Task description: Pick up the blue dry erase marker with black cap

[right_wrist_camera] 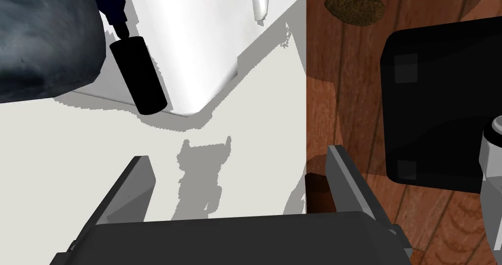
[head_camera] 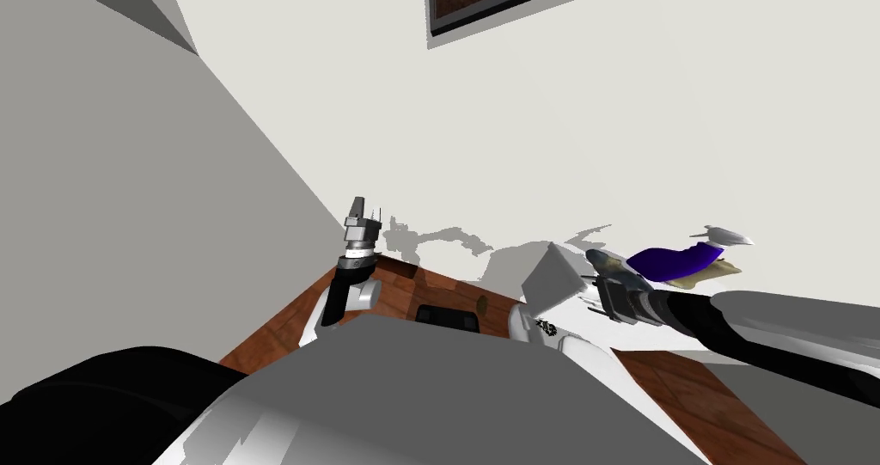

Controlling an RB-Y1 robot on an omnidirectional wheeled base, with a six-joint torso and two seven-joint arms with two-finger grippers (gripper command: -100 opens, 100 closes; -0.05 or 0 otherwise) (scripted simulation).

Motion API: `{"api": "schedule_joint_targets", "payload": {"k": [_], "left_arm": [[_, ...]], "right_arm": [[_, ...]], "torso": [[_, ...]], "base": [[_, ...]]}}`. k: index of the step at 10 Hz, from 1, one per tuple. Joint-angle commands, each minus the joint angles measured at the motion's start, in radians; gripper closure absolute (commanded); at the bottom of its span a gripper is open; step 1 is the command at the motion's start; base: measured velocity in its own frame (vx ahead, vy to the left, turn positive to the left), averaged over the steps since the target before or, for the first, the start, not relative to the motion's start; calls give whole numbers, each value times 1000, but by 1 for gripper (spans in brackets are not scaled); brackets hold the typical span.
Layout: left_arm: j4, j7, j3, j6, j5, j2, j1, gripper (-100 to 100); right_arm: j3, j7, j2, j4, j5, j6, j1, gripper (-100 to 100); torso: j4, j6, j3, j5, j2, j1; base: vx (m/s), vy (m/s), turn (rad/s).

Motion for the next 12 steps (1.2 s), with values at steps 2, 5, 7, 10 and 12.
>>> {"api": "schedule_joint_targets", "payload": {"k": [2,5,7,10,12], "left_arm": [[0,0,0,0,0,0,0,0],[0,0,0,0,0,0,0,0],[0,0,0,0,0,0,0,0],[0,0,0,0,0,0,0,0],[0,0,0,0,0,0,0,0]], "right_arm": [[27,44,-27,0,-50,8,-24,-100],[33,54,-63,20,-40,9,-34,-100],[38,64,-33,36,-29,22,-27,-100],[40,65,-19,45,-26,24,-24,-100],[42,69,-17,46,-26,25,-25,100]], "torso": [[0,0,0,0,0,0],[0,0,0,0,0,0],[0,0,0,0,1,2],[0,0,-1,0,-1,2],[0,0,0,0,0,2]], "base": [[9,-26,8],[11,-27,38],[13,0,41],[28,-2,38],[-4,2,-15]]}}
